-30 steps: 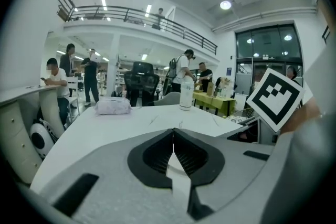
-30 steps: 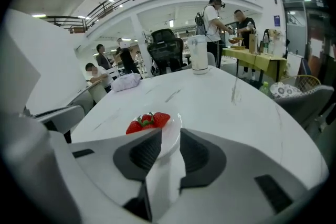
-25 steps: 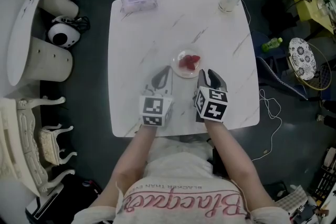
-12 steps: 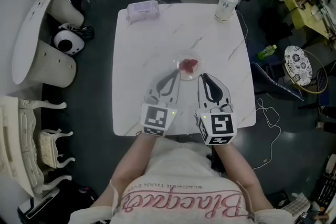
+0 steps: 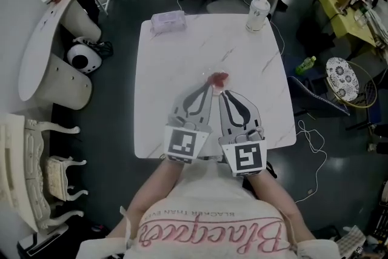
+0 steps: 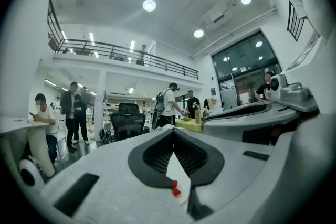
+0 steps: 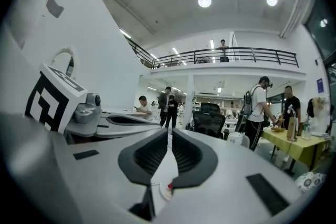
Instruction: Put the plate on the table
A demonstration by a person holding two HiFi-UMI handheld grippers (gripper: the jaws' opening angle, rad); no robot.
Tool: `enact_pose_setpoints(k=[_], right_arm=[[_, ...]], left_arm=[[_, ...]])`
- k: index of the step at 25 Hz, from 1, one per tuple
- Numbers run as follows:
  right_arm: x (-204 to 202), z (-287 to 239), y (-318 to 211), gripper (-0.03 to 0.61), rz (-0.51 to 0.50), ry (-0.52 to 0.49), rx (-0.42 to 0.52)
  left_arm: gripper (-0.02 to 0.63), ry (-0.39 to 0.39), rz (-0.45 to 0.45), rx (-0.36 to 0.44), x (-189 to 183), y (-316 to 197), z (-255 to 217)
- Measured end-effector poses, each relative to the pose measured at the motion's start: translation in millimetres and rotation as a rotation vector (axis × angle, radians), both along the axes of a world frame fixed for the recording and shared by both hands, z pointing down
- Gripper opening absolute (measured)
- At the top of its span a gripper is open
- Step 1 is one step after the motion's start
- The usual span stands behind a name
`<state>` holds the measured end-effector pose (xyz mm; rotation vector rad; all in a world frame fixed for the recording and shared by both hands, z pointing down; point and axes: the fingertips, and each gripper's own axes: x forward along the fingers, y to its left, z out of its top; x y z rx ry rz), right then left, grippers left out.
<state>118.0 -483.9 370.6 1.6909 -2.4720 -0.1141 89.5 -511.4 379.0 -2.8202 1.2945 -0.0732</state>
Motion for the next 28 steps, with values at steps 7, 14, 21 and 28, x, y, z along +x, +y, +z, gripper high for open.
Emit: enact_pose_setpoints(k=[7,14,21,28], right_arm=[[19.7,3.2,4.7,0.012,0.060,-0.055,-0.014],[24.4,-0.1,8.4,0.005,0.068,-0.063,0.001],[24.2,-1.3,7.6,0.005,0.067,-0.061,-0.004],[31.6,4.9,11.6,0.005,0.077,-0.075,-0.026]], left_arm=[[0.005,-0.006,0.013,0.010,4.9,6.0,2.4],[0.005,-0.002,0.030,0.025,10.0,12.4,-0.7],[0.005,0.019,0.022,0.033,6.5,15.2,-5.7],[0.005,0.010,0.022,0.042,7.0,22.1,-2.5]])
